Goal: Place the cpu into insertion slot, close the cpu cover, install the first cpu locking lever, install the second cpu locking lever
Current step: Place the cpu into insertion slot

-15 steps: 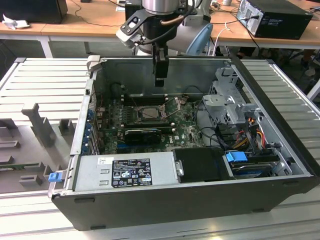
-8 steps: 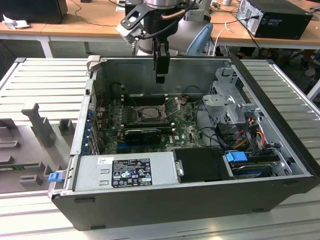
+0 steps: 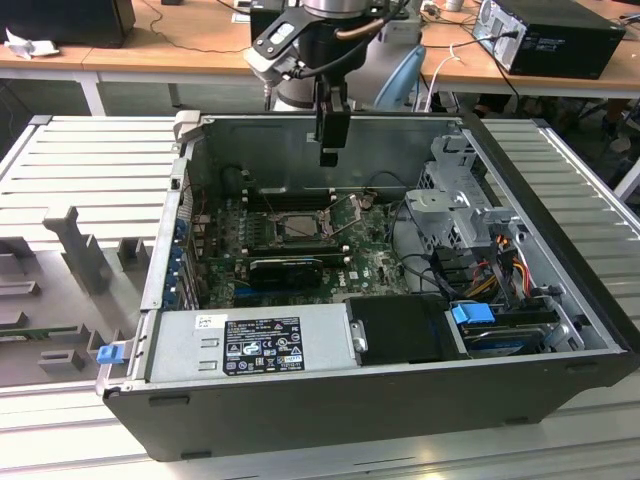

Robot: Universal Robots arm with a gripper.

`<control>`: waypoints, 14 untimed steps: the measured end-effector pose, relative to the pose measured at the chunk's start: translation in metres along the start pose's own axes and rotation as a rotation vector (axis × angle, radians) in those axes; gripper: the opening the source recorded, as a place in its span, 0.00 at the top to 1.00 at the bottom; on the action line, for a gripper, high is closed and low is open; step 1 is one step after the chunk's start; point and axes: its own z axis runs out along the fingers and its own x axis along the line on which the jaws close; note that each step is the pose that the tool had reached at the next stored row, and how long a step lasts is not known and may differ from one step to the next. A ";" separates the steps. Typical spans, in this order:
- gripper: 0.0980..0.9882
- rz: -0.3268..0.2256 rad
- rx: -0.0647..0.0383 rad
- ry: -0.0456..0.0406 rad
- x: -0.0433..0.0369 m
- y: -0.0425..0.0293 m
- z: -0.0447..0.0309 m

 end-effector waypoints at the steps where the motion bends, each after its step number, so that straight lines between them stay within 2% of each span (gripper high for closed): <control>1: 0.43 0.000 0.000 -0.0001 0.0000 0.0012 0.0000; 7: 0.43 0.000 0.001 -0.0001 0.0003 0.0158 0.0006; 10: 0.43 0.000 0.001 -0.0001 0.0003 0.0225 0.0055; 14: 0.43 0.000 0.001 -0.0001 -0.0020 0.0231 0.0107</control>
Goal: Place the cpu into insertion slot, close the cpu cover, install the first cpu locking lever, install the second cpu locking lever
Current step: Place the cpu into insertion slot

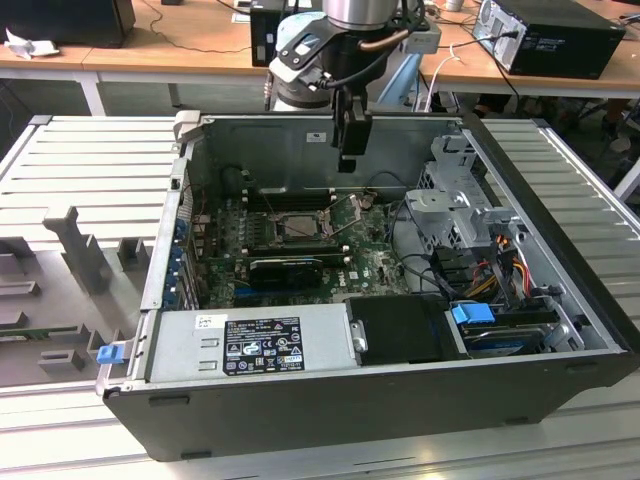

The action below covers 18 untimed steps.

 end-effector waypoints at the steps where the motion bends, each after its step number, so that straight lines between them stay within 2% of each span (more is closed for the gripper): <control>1: 0.43 0.000 0.000 0.0003 -0.0008 0.0000 0.0005; 4: 0.45 0.000 0.000 -0.0014 -0.0018 0.0000 0.0023; 7: 0.66 0.000 0.000 -0.0152 -0.0018 0.0000 0.0037; 8: 0.66 0.000 0.000 -0.0186 -0.0018 0.0001 0.0041; 9: 0.73 -0.001 0.000 -0.0218 -0.0019 0.0001 0.0045; 10: 0.73 -0.001 -0.001 -0.0249 -0.0019 0.0001 0.0049; 11: 0.86 -0.001 -0.001 -0.0297 -0.0019 0.0001 0.0054; 12: 0.86 -0.001 -0.001 -0.0332 -0.0019 0.0001 0.0059; 13: 0.99 -0.001 -0.001 -0.0383 -0.0019 0.0002 0.0067; 16: 0.99 -0.001 -0.001 -0.0494 -0.0019 0.0001 0.0076; 18: 0.99 -0.001 -0.001 -0.0495 -0.0019 0.0001 0.0076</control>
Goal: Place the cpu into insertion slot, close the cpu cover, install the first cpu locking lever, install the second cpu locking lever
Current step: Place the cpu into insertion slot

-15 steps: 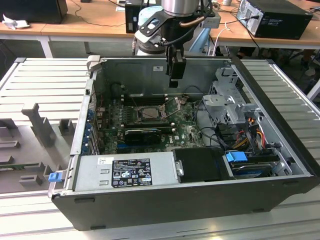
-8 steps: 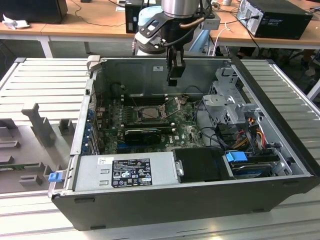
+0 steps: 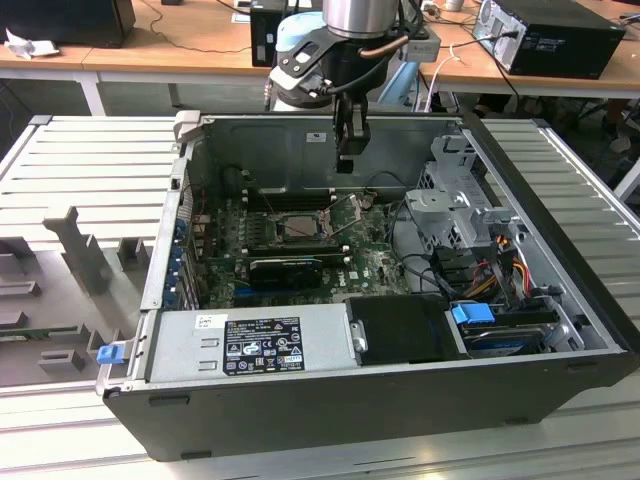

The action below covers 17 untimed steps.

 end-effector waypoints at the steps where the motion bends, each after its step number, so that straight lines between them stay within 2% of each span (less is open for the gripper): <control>1: 0.99 0.000 0.000 0.0000 0.0000 0.0000 0.0000; 4: 0.99 0.000 0.000 0.0002 -0.0001 -0.0091 0.0001; 5: 0.99 0.000 0.000 0.0002 -0.0002 -0.0176 0.0003; 7: 0.99 0.000 0.000 0.0000 -0.0004 -0.0261 0.0007; 12: 0.99 0.000 0.000 0.0002 -0.0005 -0.0368 0.0014; 14: 0.99 0.000 0.000 0.0003 -0.0005 -0.0389 0.0024; 17: 0.99 0.000 0.000 0.0003 -0.0006 -0.0481 0.0057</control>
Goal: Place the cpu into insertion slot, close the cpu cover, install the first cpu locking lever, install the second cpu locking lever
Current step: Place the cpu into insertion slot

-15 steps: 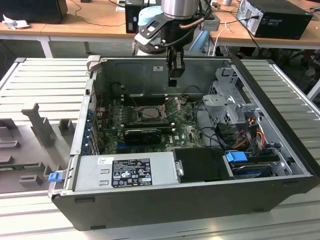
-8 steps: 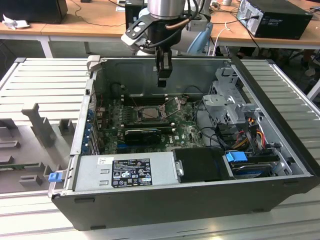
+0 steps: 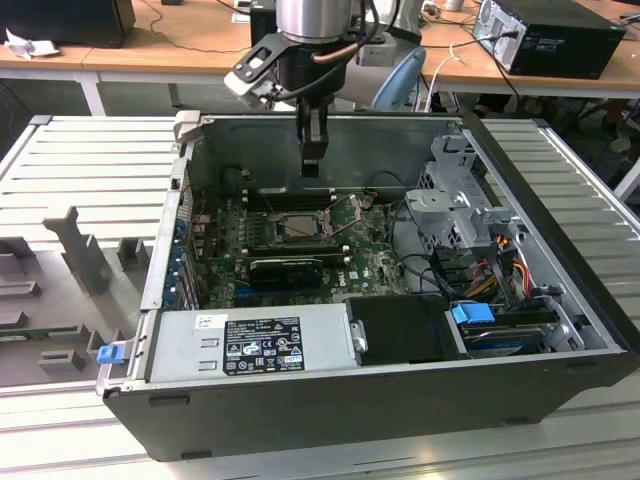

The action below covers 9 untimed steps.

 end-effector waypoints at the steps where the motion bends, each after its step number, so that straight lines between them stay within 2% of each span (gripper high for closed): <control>1: 0.99 0.000 0.000 0.0000 0.0000 -0.0018 0.0009; 9: 0.99 0.000 0.000 -0.0003 0.0012 -0.0113 0.0094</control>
